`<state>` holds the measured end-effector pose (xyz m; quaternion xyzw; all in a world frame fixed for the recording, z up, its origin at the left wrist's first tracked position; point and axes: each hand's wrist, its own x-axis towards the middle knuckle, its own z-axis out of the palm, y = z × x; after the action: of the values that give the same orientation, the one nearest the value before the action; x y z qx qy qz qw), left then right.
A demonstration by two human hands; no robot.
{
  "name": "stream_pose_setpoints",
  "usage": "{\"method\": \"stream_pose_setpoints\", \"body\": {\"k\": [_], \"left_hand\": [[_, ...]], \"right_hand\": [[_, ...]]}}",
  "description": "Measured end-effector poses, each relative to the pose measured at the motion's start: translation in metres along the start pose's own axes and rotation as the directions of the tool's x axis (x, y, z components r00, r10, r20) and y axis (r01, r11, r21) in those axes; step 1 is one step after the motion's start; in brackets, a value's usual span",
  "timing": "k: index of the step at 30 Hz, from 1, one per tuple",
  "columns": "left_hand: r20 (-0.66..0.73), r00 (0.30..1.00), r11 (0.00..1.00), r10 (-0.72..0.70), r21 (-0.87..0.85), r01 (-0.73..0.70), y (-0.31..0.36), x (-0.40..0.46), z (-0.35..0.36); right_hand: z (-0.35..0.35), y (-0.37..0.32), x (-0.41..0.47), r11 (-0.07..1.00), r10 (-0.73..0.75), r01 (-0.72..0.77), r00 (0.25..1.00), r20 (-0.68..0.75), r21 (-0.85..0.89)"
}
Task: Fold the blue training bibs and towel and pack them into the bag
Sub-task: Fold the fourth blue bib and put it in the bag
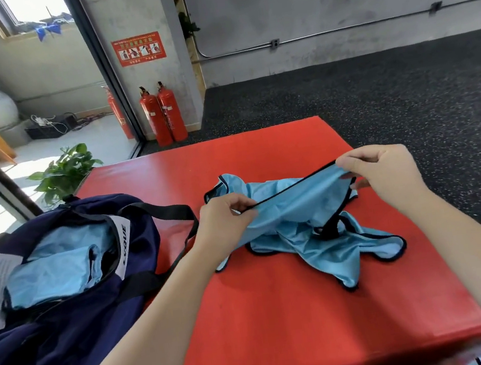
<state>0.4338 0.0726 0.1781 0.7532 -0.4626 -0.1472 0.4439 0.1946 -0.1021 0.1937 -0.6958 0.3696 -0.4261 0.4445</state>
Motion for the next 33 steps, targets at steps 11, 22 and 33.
{"method": "stream_pose_setpoints", "body": {"k": [11, 22, 33], "left_hand": [[-0.225, 0.974, 0.995, -0.009, 0.094, 0.031, -0.023, 0.026, -0.023], [-0.012, 0.999, 0.915, -0.049, 0.4, 0.049, -0.035, 0.021, -0.004], [0.367, 0.918, 0.92, 0.152, 0.286, -0.266, -0.008, -0.027, 0.036]], "right_hand": [[-0.028, 0.046, 0.005, 0.88, -0.056, 0.019, 0.996, -0.064, -0.474], [-0.009, 0.021, -0.028, 0.809, -0.063, 0.189, 0.969, 0.238, -0.557], [0.014, 0.041, -0.073, 0.671, 0.292, 0.334, 0.702, 0.65, -0.662]]}}
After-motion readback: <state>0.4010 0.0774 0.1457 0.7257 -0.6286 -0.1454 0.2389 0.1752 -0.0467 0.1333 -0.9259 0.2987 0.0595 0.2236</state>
